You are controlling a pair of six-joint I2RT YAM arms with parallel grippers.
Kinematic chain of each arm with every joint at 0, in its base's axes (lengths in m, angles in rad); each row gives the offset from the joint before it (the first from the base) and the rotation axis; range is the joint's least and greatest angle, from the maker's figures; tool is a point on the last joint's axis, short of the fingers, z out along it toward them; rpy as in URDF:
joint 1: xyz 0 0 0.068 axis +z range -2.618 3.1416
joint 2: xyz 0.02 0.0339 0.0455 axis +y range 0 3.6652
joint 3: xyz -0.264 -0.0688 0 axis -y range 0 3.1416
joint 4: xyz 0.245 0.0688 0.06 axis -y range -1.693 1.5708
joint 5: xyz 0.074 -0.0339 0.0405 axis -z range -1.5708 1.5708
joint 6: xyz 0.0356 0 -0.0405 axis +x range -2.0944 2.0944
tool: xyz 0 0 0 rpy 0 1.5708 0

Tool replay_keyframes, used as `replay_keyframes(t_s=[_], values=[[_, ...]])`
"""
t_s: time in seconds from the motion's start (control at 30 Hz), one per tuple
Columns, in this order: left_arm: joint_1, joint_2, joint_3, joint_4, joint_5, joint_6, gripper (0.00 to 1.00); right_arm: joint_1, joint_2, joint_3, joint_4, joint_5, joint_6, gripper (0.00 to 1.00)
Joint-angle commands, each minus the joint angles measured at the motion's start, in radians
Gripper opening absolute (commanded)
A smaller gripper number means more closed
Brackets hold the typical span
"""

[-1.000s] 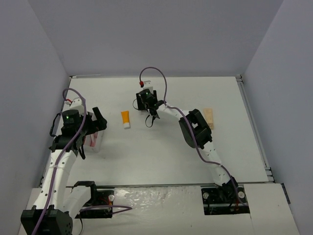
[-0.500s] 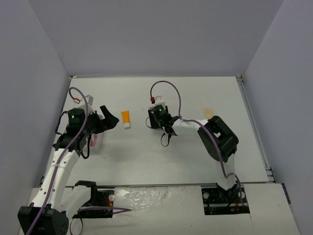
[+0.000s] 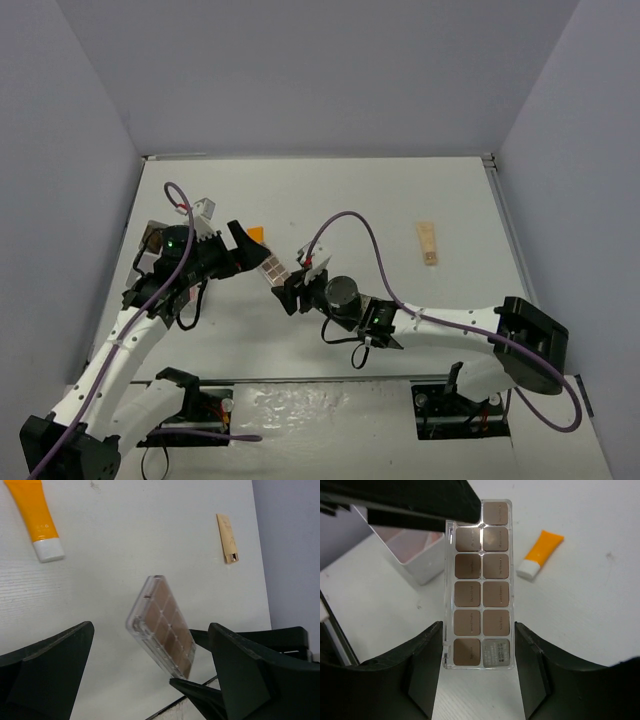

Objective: Organize the makeup

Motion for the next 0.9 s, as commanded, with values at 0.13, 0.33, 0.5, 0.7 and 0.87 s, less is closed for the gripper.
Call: replay_keyframes(t_s=[0.13, 0.33, 0.5, 0.7, 0.87], values=[[-0.025, -0.067, 0.07, 0.004, -0.019, -0.059, 0.95, 0.033, -0.139, -0.026, 0.196, 0.012, -0.01, 0.0], [-0.056, -0.072, 0.05, 0.09, 0.026, -0.121, 0.78, 0.042, -0.163, -0.033, 0.206, 0.006, -0.009, 0.0], [-0.077, -0.069, 0.022, 0.169, 0.041, -0.164, 0.49, 0.042, -0.168, -0.045, 0.22, 0.007, -0.007, 0.0], [-0.089, -0.07, 0.007, 0.198, 0.041, -0.173, 0.1, 0.042, -0.174, -0.059, 0.226, 0.007, -0.007, 0.0], [-0.09, -0.087, 0.003, 0.205, 0.02, -0.153, 0.0, 0.042, -0.164, -0.06, 0.206, 0.014, -0.013, 0.44]])
